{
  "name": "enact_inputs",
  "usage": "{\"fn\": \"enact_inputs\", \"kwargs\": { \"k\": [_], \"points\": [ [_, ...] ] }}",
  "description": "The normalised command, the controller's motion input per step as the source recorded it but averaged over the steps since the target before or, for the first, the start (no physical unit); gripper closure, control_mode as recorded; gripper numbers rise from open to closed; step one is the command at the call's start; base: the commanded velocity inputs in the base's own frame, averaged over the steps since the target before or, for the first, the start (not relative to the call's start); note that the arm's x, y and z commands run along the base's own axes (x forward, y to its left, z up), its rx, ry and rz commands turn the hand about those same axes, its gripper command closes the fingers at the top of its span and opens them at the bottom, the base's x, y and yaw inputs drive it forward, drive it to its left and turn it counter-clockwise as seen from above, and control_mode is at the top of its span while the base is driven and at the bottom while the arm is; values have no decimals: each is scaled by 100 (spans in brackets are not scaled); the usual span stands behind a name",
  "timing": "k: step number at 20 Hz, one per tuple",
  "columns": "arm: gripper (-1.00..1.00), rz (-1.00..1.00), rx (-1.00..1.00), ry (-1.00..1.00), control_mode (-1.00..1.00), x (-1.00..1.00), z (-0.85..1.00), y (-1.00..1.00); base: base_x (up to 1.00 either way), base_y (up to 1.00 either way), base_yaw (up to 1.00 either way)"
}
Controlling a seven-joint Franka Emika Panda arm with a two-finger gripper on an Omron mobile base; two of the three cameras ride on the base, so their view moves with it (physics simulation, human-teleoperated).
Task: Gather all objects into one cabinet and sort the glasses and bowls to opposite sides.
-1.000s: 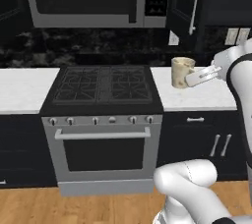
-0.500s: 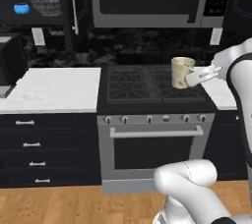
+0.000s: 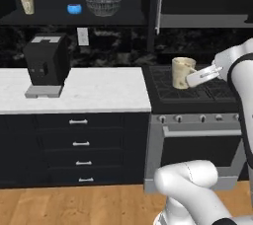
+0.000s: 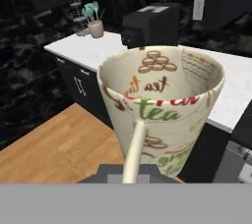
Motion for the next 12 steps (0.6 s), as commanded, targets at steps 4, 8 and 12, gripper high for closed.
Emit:
{"fn": "enact_inputs", "kwargs": {
  "k": [4,8,12],
  "points": [
    [100,0,0,0,100,0,0,0,0,100,0],
    [100,0,0,0,100,0,0,0,0,100,-2],
    [100,0,0,0,100,0,0,0,2,100,-4]
  ]
}}
